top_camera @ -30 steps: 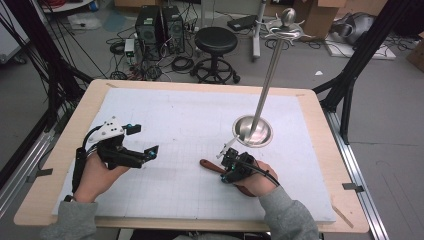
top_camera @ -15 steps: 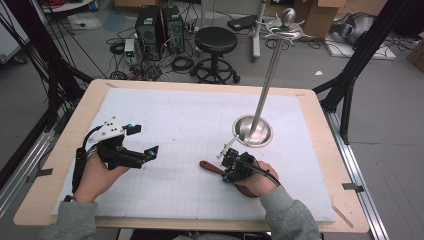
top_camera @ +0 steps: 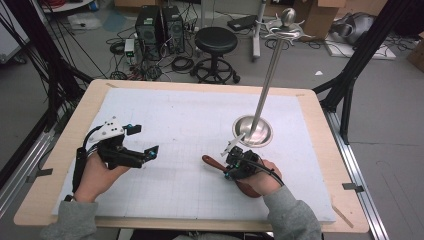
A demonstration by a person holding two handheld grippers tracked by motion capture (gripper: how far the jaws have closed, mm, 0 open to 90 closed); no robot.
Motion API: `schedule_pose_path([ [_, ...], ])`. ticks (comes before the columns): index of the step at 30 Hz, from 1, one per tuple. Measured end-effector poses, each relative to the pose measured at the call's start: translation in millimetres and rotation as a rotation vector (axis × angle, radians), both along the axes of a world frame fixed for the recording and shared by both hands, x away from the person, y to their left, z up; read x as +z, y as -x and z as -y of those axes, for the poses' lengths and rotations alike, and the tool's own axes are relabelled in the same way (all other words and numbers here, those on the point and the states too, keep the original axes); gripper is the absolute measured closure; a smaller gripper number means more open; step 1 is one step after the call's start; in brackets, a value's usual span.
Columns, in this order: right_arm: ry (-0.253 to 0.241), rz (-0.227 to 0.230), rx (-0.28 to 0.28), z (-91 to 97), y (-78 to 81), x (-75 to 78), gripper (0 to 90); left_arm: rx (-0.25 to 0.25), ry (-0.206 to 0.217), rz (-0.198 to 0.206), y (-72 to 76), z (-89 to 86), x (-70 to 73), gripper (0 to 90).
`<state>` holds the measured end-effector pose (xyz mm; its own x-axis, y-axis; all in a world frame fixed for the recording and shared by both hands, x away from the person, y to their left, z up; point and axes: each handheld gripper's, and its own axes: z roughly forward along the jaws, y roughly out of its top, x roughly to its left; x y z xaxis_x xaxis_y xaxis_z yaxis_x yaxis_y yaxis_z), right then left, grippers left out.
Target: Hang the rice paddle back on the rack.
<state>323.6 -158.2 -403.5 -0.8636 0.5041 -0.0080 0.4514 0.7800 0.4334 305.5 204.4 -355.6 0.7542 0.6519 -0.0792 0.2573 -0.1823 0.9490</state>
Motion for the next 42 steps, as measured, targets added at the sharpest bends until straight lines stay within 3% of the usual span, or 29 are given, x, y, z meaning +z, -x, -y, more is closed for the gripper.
schedule_pose_path([
  [21,-0.21,0.072,-0.065,31.4,3.2,22.8,76.4,-0.006,0.008,0.012,-4.1,1.1,3.4,2.3],
  [27,-0.282,0.092,-0.06,42.1,3.3,30.1,76.5,-0.005,0.011,0.012,-4.6,1.6,4.1,2.3],
  [42,-0.397,0.115,-0.077,64.1,1.7,41.2,76.8,0.003,0.02,0.024,-2.8,1.3,8.7,2.3],
])
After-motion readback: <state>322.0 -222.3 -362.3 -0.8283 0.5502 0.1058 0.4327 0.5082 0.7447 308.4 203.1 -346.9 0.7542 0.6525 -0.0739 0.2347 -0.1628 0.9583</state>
